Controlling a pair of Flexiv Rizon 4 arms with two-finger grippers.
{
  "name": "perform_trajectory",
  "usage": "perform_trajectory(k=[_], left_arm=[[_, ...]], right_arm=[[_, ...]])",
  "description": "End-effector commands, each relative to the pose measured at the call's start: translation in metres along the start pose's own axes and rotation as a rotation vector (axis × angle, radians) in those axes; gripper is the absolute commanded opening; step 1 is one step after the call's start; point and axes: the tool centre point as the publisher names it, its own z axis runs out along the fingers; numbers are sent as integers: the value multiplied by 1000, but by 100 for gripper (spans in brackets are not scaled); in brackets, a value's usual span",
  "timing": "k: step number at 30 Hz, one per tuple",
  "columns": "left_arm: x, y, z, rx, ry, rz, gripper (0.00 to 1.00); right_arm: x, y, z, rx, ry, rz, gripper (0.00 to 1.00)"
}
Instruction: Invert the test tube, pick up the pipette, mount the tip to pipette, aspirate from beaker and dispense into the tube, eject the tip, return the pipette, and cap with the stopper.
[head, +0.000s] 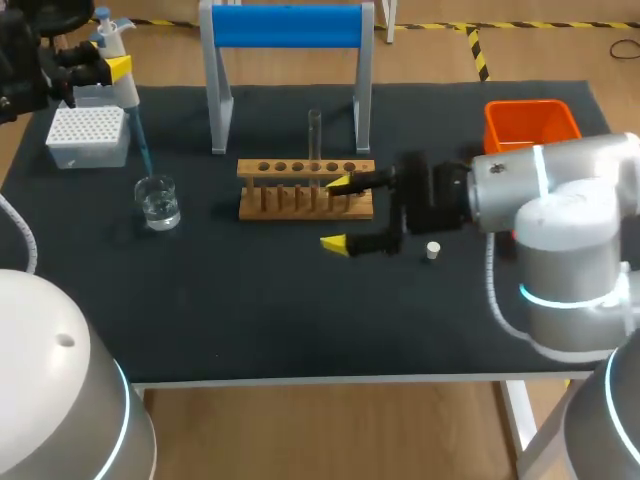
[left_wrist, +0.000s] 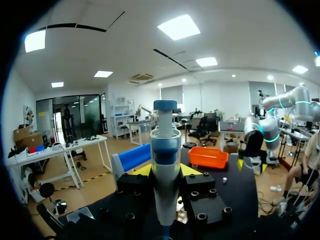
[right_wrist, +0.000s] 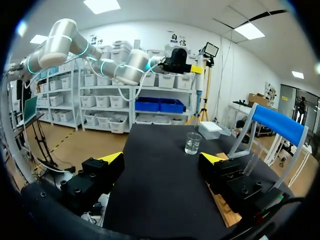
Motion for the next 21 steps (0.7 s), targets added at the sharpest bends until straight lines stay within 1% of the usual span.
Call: perform_trajectory(k=[1,6,13,16,21], left_arm=[[1,1,1,3,-3,1,0],[1,1,1,3,-3,1,0],[1,1,1,3,-3,1,0],[1,1,1,3,-3,1,0],[1,1,1,3,-3,1,0]], right_arm=[[5,4,68,25,-52,5,100],[5,4,94,54,-106,31,100],[1,-4,119,110,-185,44,100],[-2,-8,129,127,-210,45,100],[-6,-14,144,140,-228,51,100]])
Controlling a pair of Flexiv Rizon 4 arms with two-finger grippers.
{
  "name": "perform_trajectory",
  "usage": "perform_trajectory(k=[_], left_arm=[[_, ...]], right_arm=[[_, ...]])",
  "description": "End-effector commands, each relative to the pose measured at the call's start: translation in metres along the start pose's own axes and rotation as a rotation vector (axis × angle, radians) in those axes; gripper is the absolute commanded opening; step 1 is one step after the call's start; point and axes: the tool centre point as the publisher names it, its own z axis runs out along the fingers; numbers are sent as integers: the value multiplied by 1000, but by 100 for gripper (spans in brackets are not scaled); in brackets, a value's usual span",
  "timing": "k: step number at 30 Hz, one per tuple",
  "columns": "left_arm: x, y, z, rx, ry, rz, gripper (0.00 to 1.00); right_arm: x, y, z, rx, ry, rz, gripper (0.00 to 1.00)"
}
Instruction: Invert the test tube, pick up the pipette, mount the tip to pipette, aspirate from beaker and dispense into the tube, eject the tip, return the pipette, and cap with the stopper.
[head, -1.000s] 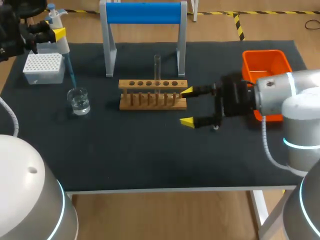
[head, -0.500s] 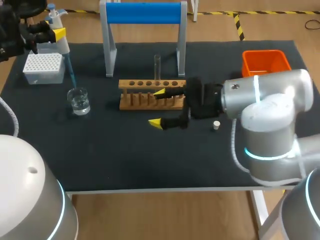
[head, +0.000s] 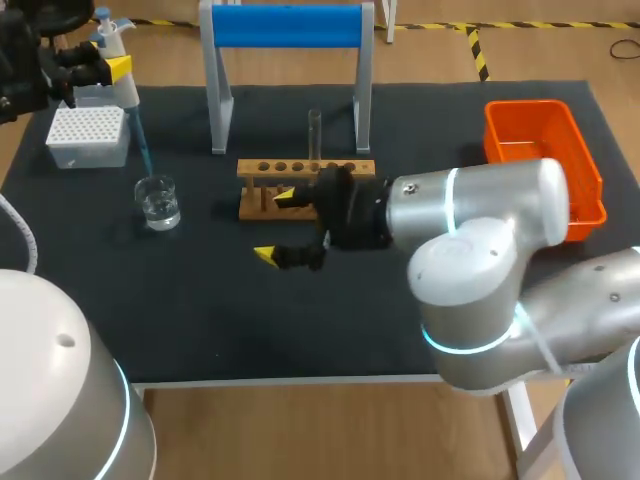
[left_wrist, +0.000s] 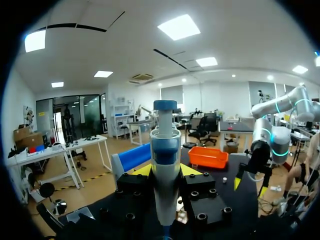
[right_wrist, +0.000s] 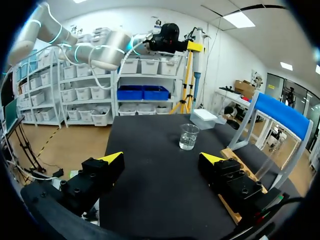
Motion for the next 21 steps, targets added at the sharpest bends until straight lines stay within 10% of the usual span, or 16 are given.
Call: perform_trajectory(k=[1,21], left_arm=[[0,1,0,3,-3,1,0],[0,1,0,3,-3,1,0]], right_arm=[[2,0,61,17,-74,8,100],[-33,7,88,43,-97,-23,100]])
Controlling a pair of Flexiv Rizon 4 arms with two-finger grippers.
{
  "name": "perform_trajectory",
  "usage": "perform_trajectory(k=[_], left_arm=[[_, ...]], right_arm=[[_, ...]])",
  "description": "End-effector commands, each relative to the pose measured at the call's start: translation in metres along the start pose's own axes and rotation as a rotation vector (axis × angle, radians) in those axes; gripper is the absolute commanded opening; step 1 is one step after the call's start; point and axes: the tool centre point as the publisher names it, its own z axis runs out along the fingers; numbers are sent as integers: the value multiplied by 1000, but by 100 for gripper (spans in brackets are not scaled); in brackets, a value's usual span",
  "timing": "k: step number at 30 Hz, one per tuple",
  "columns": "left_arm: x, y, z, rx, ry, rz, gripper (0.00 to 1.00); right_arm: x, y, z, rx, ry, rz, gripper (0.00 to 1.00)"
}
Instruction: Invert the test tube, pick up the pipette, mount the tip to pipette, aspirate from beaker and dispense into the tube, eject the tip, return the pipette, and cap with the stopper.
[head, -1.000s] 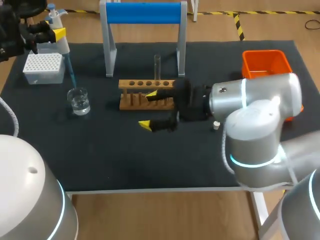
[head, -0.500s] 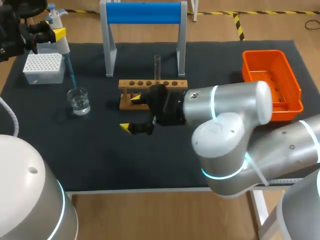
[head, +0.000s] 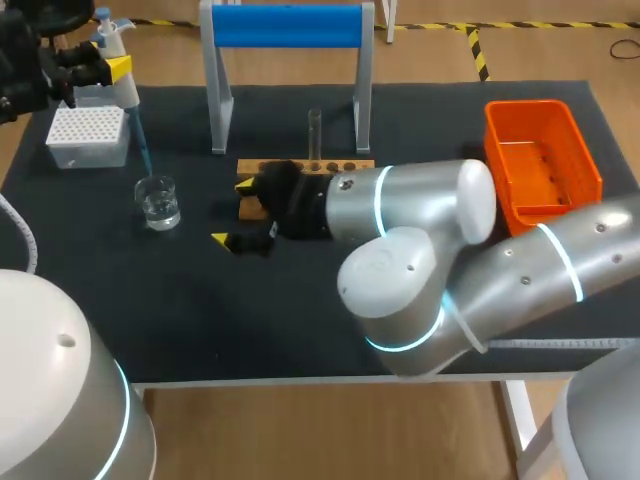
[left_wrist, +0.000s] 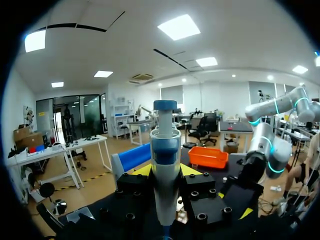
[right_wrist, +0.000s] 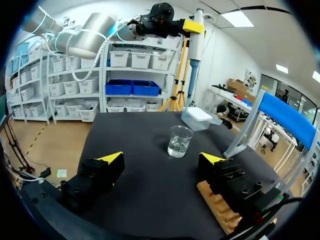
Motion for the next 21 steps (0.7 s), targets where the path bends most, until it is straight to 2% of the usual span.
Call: perform_trajectory(k=[1,9,21], left_arm=[[0,1,0,3,-3,1,0],[0,1,0,3,-3,1,0],[0,1,0,3,-3,1,0]], right_arm=[[-3,0,15,9,-8,4,100],[-12,-3,18,16,-8,17,100],[-14,-3,14,15,-4,23,100]])
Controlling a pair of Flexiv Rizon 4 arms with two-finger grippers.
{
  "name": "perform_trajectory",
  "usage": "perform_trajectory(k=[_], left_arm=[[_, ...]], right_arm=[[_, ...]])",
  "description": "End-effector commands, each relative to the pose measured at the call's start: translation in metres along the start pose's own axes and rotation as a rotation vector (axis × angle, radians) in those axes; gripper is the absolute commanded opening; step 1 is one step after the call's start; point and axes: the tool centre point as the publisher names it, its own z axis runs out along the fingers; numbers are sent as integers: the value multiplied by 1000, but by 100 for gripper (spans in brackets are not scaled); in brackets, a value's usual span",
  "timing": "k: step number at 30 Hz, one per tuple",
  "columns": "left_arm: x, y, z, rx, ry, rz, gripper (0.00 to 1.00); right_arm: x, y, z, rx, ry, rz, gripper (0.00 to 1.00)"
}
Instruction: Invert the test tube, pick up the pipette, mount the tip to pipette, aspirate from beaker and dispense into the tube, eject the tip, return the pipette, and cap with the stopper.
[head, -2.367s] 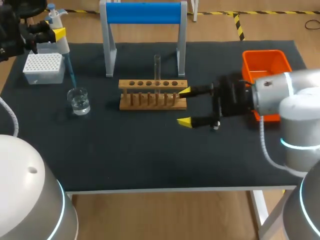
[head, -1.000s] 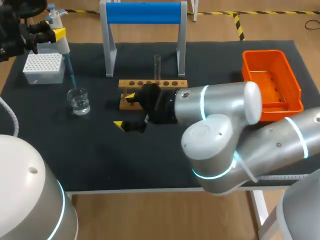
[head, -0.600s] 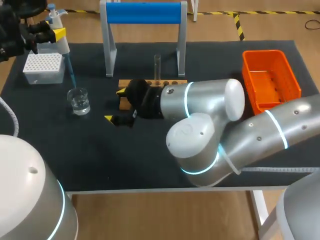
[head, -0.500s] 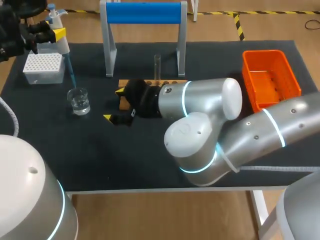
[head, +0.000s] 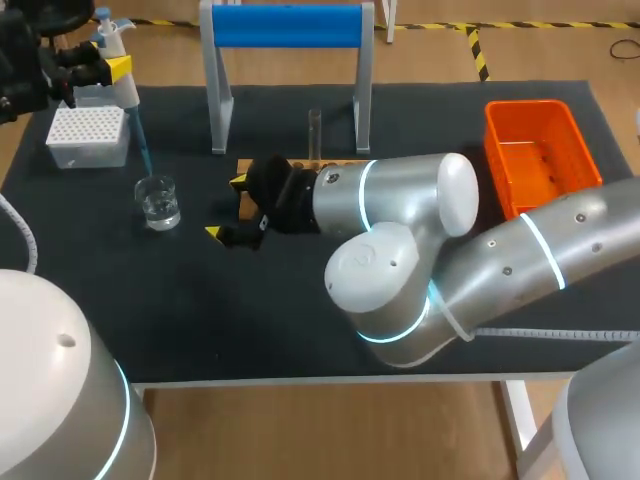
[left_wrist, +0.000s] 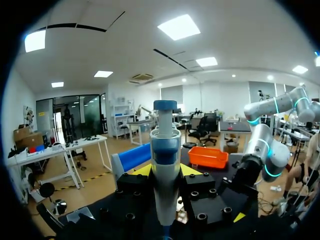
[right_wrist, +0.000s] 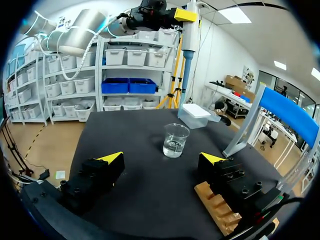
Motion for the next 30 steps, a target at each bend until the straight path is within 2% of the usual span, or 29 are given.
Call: perform_trajectory(k=[1,20,30], left_arm=[[1,1,0,3,-3,1,0],[1,1,0,3,-3,1,0],[-4,18,5,0,-22,-8,0]], right_arm=[[-2,-1,-3,-3,9,1,100],[-2,-1,-3,-3,9,1,100],[-2,-1,-3,-3,9,1,100]])
